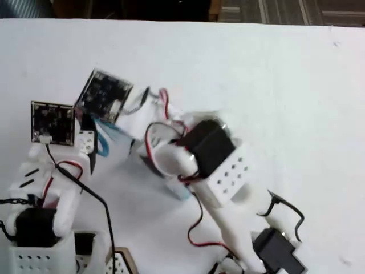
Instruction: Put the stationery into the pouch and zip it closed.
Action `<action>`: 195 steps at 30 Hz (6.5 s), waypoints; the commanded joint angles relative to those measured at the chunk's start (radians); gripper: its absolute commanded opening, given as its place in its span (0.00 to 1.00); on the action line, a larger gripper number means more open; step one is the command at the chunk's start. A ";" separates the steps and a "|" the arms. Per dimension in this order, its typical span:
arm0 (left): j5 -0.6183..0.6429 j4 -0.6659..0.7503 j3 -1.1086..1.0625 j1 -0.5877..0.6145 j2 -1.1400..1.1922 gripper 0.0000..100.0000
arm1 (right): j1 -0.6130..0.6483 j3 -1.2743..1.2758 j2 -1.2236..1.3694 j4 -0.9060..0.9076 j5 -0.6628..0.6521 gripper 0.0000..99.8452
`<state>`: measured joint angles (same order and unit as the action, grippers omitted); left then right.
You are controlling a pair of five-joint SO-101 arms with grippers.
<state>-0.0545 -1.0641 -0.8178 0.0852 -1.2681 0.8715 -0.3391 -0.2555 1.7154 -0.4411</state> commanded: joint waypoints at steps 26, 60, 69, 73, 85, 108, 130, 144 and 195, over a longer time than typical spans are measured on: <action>0.012 0.086 -0.002 0.005 0.007 0.02 | -0.070 0.505 -0.644 -0.008 -0.003 0.32; 0.009 0.078 -0.005 -0.015 0.007 0.02 | 0.314 0.819 -0.845 -0.518 -0.525 0.18; 0.006 0.078 -0.005 -0.039 0.007 0.02 | 0.288 0.848 -0.768 -0.526 -0.555 0.18; 0.006 0.078 -0.005 -0.036 0.007 0.02 | 0.216 0.847 -0.759 -0.576 -0.557 0.18; 0.009 0.078 -0.003 -0.039 0.007 0.02 | 0.196 0.776 -0.750 -0.538 -0.572 0.18; 0.009 0.078 -0.002 -0.039 0.007 0.02 | 0.216 0.853 -0.685 -0.512 -0.559 0.02; -0.038 -0.057 0.054 -0.111 0.005 0.02 | 0.130 0.614 -0.182 -1.026 -0.213 0.02; -0.038 -0.129 0.132 -0.113 0.005 0.02 | 0.010 0.614 -0.071 -1.211 -0.032 0.02; -0.034 -0.115 0.129 -0.102 0.005 0.02 | -0.104 0.614 -0.433 -0.684 -0.164 0.39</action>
<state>-0.0852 -1.2114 -0.6935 -0.0253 -1.2727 0.7718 0.2931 -0.6268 1.0019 -0.5976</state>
